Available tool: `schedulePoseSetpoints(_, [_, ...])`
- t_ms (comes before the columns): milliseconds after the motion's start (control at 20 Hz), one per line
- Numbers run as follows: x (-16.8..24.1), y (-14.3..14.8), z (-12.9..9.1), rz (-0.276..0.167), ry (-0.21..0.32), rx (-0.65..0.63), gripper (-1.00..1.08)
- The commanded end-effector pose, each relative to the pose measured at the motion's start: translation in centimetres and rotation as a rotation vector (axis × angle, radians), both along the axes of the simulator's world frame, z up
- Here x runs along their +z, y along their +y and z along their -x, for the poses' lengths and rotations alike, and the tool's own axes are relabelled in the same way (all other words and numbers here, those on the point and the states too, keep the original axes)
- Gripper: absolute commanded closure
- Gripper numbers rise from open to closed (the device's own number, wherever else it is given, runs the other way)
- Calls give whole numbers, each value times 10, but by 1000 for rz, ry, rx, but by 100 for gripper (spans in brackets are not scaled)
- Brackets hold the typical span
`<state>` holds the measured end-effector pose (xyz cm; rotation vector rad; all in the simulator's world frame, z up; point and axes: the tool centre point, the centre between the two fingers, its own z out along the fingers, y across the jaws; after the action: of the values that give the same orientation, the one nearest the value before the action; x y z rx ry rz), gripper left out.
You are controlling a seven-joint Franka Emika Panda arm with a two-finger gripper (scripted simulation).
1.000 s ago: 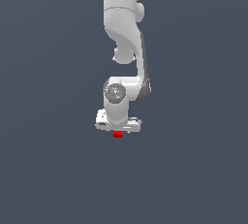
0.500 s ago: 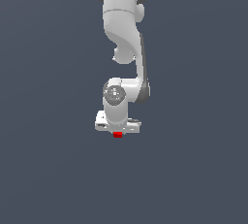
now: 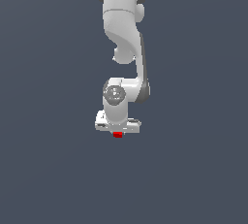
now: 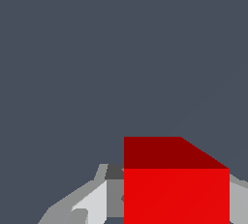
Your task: Pick up the red cube and move it to a goal position.
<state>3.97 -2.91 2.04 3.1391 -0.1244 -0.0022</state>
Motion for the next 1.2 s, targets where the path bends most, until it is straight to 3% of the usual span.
schedulePoseSetpoints(0, [4,0,0,0,-1,0,108])
schedulePoseSetpoints(500, [55,-7,5,0,-1,0,108])
schedulePoseSetpoints(1150, [200,-24,19,0,-1,0,108])
